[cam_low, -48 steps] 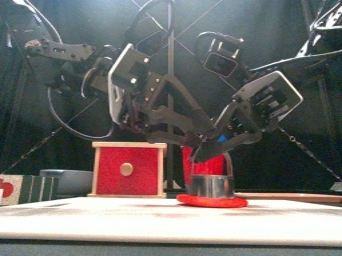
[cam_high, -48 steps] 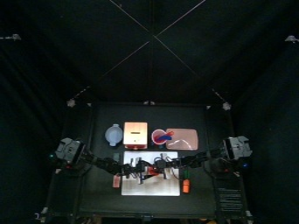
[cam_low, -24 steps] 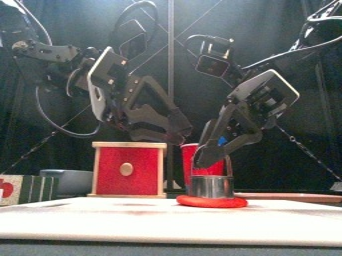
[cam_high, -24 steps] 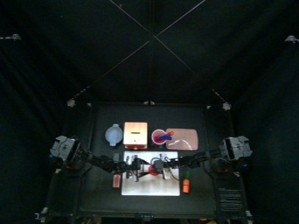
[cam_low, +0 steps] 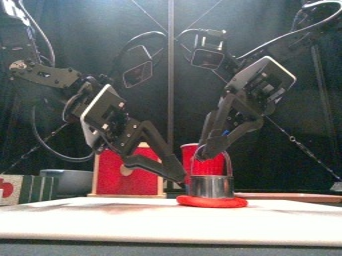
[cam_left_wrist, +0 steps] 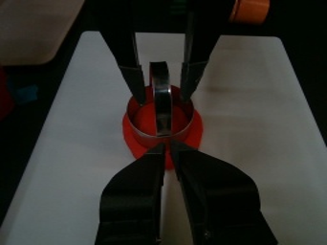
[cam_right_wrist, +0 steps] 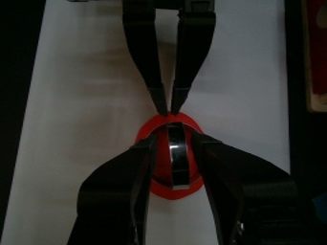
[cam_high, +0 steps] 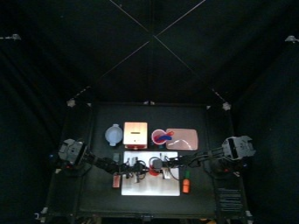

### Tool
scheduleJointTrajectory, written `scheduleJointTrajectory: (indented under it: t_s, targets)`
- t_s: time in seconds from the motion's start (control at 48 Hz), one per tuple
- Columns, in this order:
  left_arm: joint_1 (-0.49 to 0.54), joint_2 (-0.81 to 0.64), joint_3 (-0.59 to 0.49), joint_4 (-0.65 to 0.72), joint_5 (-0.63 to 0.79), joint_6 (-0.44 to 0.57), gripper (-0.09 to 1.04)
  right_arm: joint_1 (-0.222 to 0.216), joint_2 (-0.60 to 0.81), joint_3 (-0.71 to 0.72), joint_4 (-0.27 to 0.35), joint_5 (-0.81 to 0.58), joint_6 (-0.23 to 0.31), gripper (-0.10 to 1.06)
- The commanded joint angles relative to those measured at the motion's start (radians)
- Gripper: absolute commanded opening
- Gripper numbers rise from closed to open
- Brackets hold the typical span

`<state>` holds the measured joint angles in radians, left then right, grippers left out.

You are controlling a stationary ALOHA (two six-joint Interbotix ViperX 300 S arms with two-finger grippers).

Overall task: Get the cutter from the drawer then cut the dough then place the extra dough in the bowl
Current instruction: Cut the dough

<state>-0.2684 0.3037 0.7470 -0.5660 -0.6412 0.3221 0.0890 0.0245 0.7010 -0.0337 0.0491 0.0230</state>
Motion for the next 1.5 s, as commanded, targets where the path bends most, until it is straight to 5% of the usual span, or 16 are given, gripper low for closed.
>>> scheduleJointTrajectory:
  t_s: [0.021,0.688,1.0,1.167,1.5]
  targets:
    - [0.0,0.003,-0.031,-0.009,-0.003,0.0,0.57,-0.005,-0.034,-0.021,0.003,0.003,0.0,0.74]
    - [0.017,0.06,-0.052,-0.048,0.048,0.002,0.57,0.0,-0.026,-0.023,-0.014,0.021,-0.003,0.7]
    - [0.015,0.061,-0.051,-0.048,0.049,0.002,0.57,0.002,-0.038,-0.032,-0.031,0.029,-0.009,0.44]
    - [0.015,0.063,-0.048,-0.048,0.06,0.002,0.57,0.003,-0.129,-0.046,-0.071,0.086,-0.006,0.32]
    - [0.015,0.063,-0.051,-0.048,0.069,0.002,0.57,-0.029,-0.396,0.069,-0.117,0.272,-0.002,0.32]
